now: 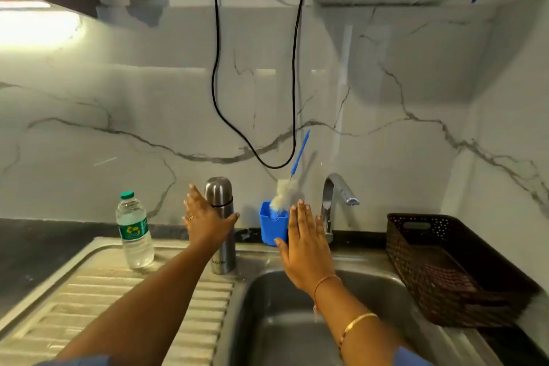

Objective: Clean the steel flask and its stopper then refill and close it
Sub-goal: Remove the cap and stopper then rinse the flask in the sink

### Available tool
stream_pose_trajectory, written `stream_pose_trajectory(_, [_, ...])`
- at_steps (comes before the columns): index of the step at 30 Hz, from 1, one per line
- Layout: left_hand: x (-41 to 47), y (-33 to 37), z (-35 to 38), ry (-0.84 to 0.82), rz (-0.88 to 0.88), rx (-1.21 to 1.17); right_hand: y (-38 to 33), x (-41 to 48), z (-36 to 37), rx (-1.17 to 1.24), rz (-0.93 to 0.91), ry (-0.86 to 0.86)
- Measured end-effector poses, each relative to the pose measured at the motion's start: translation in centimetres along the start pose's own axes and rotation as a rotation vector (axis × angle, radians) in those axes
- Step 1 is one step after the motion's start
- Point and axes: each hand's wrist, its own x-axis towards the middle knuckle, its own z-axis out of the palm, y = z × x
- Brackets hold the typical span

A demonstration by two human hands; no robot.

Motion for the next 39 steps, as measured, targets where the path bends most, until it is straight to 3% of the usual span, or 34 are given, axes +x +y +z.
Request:
stream_pose_trajectory(3, [1.9, -0.5, 0.2, 0.039, -0.166, -0.190, 0.6, -1.0, 1.8, -0.056, 0.005, 0.014])
stream_pose_trajectory(6, [3.5, -1.0, 0.6, -0.034, -0.194, -0.260, 1.4, -2.1, 3.1, -0.084, 0.032, -0.016])
stream_pose_trajectory(9, [3.7, -1.3, 0.6, -0.083, -0.114, -0.282, 1.6, -2.7, 3.6, -0.043, 0.021, -0.063])
stream_pose_trajectory(14, [1.8, -2.1, -0.4, 0.020, -0.013, -0.183, 0.6, -4.1, 4.0, 0.055, 0.076, -0.134])
stream_pose_trajectory(21, [-2.9, -3.5, -1.9, 0.193, 0.187, -0.203, -2.4, -5.5, 3.6, 0.370, 0.052, -0.112])
stream_pose_trajectory(27, [-7.0, -2.5, -3.1, 0.237, 0.304, -0.252, -5.1, -7.7, 1.6, 0.750, 0.097, -0.304])
stream_pose_trajectory(31, [-9.9, -1.3, -3.8, 0.146, 0.391, -0.363, -6.0, -9.4, -0.2, 0.972, 0.110, -0.525])
stream_pose_trajectory(39, [-13.9, 0.1, -3.4, -0.235, 0.550, -0.589, -3.7, -11.6, -1.8, 1.181, 0.041, -0.411])
